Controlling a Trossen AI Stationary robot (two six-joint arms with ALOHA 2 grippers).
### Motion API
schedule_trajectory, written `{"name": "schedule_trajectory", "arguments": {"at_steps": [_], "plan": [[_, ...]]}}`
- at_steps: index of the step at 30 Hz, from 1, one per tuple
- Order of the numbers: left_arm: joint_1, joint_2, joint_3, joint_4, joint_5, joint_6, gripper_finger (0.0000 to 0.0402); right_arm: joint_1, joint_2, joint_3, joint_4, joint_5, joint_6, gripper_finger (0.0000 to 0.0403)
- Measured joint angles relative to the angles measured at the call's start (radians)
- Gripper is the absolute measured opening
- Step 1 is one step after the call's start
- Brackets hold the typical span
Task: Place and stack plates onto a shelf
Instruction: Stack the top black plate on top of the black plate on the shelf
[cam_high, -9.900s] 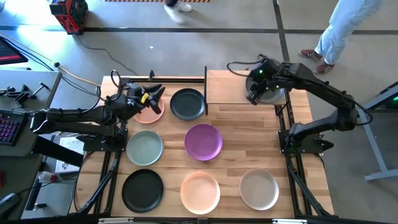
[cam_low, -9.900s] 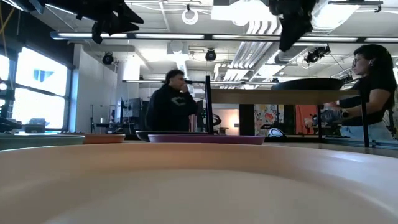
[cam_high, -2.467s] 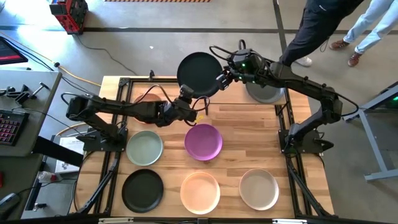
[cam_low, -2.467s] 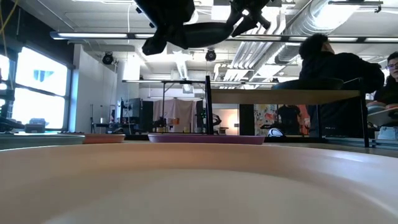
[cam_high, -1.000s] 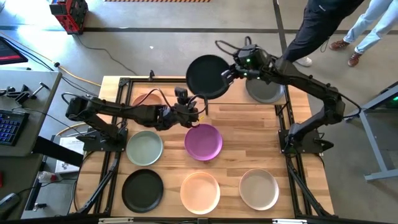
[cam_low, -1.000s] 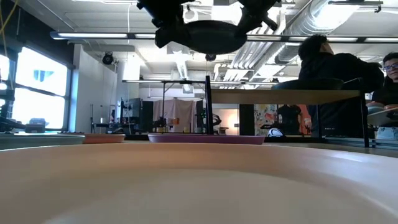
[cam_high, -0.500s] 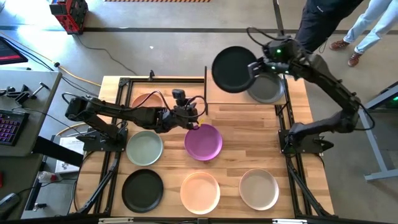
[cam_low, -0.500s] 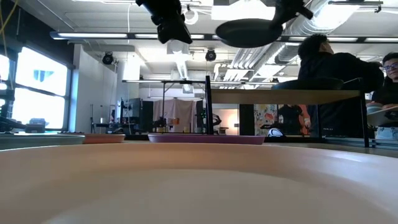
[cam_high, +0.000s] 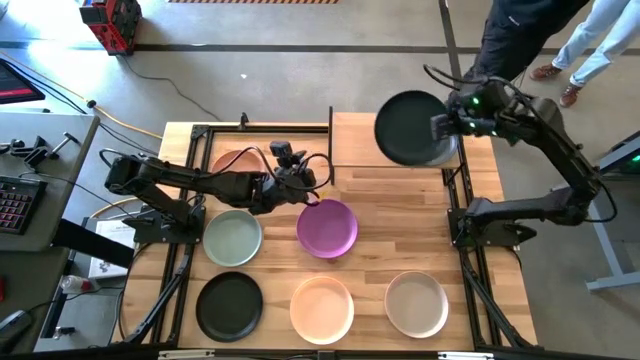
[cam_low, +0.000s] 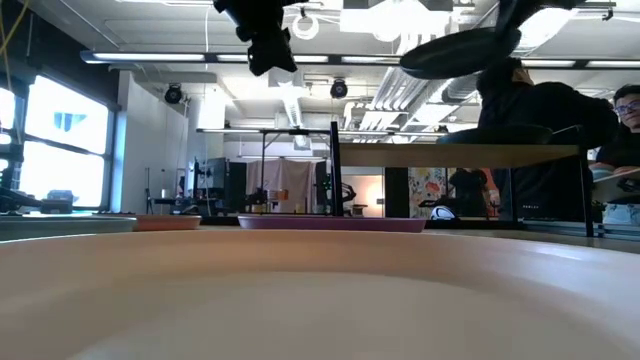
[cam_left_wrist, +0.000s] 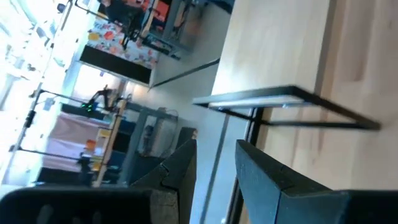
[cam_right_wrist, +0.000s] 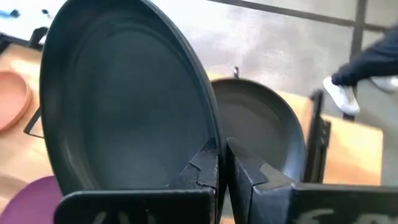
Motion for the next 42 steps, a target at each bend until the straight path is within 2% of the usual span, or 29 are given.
{"name": "schedule_trajectory", "arguments": {"at_steps": [3, 9, 13, 18, 25, 32, 37, 42], "plan": [[0.017, 0.0, 0.0, -0.042, -0.036, 0.02, 0.0102, 0.056, -0.064, -0.042, -0.03, 0.057, 0.132, 0.0], [0.057, -0.013, 0.001, -0.124, -0.051, 0.011, 0.0102, 0.141, -0.257, -0.297, 0.043, 0.104, 0.406, 0.0], [0.086, -0.02, 0.001, -0.142, -0.038, 0.011, 0.0101, 0.154, -0.372, -0.45, 0.116, 0.129, 0.556, 0.0], [0.122, -0.028, 0.001, -0.151, 0.018, -0.01, 0.0101, 0.154, -0.464, -0.573, 0.196, 0.184, 0.719, 0.0], [0.164, -0.031, 0.001, -0.154, 0.073, -0.016, 0.0101, 0.153, -0.476, -0.68, 0.207, 0.26, 0.939, 0.0], [0.193, -0.031, 0.001, -0.157, 0.077, -0.016, 0.0101, 0.153, -0.466, -0.779, 0.249, 0.303, 1.115, 0.0], [0.206, -0.031, 0.001, -0.158, 0.082, -0.016, 0.0101, 0.153, -0.463, -0.82, 0.285, 0.343, 1.19, 0.0], [0.217, -0.031, 0.001, -0.158, 0.108, -0.017, 0.0101, 0.152, -0.434, -0.838, 0.331, 0.351, 1.195, 0.0]]}}
